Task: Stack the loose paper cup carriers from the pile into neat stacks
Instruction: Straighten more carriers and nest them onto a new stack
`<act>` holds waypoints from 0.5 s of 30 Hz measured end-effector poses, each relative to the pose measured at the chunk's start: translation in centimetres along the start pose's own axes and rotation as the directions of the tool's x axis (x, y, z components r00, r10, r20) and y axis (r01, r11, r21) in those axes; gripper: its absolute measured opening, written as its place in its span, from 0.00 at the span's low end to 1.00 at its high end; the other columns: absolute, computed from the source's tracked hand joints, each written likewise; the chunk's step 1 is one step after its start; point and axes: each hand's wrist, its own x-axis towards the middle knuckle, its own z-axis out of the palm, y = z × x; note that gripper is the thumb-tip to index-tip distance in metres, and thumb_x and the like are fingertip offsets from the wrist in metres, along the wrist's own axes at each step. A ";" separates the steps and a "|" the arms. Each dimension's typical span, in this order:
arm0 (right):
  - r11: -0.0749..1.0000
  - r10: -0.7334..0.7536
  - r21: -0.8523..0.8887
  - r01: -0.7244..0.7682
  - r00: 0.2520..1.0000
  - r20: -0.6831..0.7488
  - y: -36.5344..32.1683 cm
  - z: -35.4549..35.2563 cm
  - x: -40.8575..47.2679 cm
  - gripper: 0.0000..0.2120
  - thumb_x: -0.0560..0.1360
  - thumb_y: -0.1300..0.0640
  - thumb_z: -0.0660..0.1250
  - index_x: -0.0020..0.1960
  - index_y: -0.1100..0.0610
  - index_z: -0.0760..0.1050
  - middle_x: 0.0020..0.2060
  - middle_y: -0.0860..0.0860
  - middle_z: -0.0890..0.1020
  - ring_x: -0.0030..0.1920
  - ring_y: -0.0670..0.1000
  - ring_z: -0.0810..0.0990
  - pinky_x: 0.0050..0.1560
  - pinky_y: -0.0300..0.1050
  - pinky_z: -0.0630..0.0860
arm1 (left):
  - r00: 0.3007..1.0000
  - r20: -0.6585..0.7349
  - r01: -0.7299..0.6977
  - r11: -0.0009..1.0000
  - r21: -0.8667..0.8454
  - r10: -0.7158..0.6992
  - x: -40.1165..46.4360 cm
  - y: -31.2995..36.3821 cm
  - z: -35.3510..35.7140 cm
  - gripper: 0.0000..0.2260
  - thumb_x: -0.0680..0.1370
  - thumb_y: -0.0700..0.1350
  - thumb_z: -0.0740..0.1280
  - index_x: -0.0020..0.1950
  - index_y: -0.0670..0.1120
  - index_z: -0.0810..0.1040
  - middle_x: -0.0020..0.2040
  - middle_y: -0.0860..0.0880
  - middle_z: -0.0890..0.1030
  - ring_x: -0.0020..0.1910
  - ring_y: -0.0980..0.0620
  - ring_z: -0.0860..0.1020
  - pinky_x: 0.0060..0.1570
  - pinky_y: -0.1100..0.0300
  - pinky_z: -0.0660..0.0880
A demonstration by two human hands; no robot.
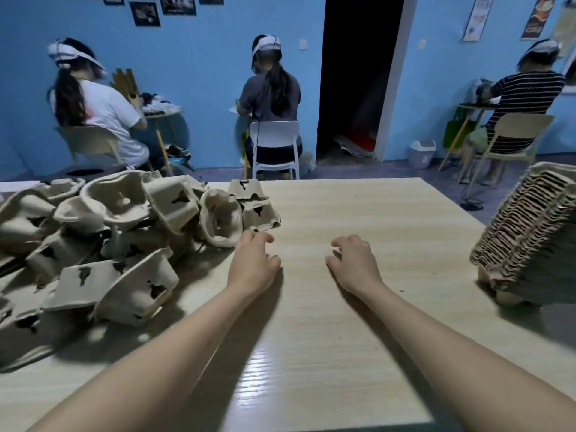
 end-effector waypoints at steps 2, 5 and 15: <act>0.998 -0.032 -0.044 0.032 0.999 0.001 0.4 0.3 0.8 0.18 0.77 0.52 0.60 0.65 0.56 0.70 0.63 0.54 0.71 0.65 0.56 0.66 0.62 0.49 0.65 | 1.000 -0.020 0.014 0.998 0.060 -0.012 1.4 0.1 0.0 0.19 0.74 0.41 0.66 0.64 0.44 0.71 0.62 0.45 0.68 0.64 0.45 0.67 0.63 0.55 0.67; 0.993 -0.092 -0.080 0.091 0.996 -0.008 1.1 0.7 1.7 0.17 0.78 0.49 0.59 0.64 0.55 0.71 0.62 0.52 0.71 0.63 0.54 0.66 0.62 0.49 0.63 | 0.998 -0.067 0.007 0.995 0.099 0.000 3.9 0.5 -0.1 0.20 0.74 0.41 0.66 0.66 0.43 0.68 0.64 0.44 0.65 0.65 0.44 0.63 0.64 0.55 0.63; 0.984 -0.171 -0.049 0.170 0.985 -0.019 1.9 1.4 2.5 0.17 0.79 0.48 0.58 0.64 0.55 0.71 0.60 0.50 0.70 0.62 0.51 0.66 0.62 0.45 0.64 | 0.975 -0.221 0.054 0.962 0.268 0.007 11.5 0.5 0.6 0.17 0.76 0.40 0.64 0.63 0.42 0.67 0.66 0.40 0.62 0.66 0.40 0.61 0.65 0.48 0.63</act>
